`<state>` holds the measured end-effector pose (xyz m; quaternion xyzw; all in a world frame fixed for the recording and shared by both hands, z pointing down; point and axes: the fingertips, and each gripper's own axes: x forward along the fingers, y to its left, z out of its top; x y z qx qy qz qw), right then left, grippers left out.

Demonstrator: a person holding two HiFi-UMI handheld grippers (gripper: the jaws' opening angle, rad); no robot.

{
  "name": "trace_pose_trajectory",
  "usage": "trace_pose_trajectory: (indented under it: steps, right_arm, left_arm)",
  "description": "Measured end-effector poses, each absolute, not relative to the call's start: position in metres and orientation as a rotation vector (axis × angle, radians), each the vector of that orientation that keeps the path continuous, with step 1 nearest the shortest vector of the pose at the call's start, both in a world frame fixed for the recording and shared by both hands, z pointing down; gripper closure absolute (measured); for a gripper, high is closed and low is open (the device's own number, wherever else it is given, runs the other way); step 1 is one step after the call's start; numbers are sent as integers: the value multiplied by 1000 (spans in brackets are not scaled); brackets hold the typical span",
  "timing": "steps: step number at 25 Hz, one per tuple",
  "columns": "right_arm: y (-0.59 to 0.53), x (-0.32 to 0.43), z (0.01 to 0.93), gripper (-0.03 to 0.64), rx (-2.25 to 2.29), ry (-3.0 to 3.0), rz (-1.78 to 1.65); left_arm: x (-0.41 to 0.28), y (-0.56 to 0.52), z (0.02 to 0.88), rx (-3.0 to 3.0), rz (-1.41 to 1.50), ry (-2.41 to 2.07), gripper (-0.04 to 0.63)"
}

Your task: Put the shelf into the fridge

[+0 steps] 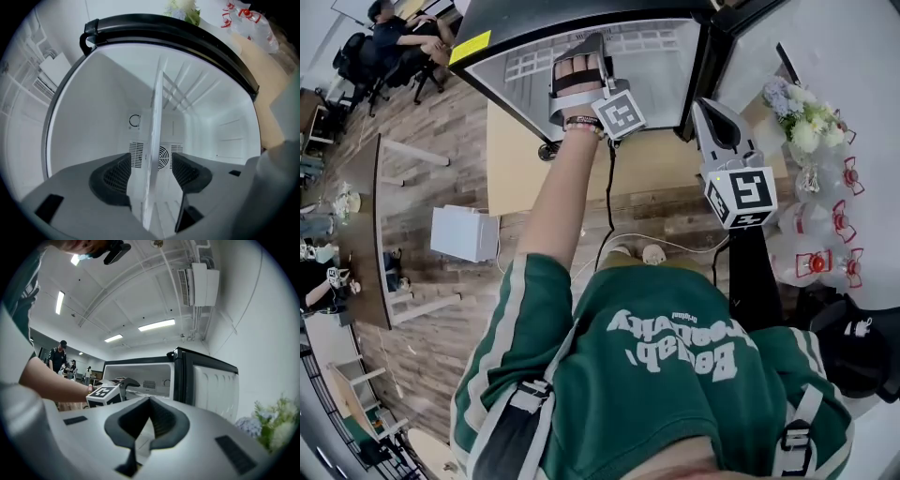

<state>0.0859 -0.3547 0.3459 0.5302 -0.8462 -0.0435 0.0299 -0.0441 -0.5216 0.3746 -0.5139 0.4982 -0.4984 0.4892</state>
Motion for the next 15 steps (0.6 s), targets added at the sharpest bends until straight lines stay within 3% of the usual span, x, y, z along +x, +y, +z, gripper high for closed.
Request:
trace_pose_trajectory:
  steps: [15]
  right_arm:
    - [-336,74,351,614,1639,-2539,-229]
  left_arm:
    - [-69,-434,349,-1516,-1092,1371,318]
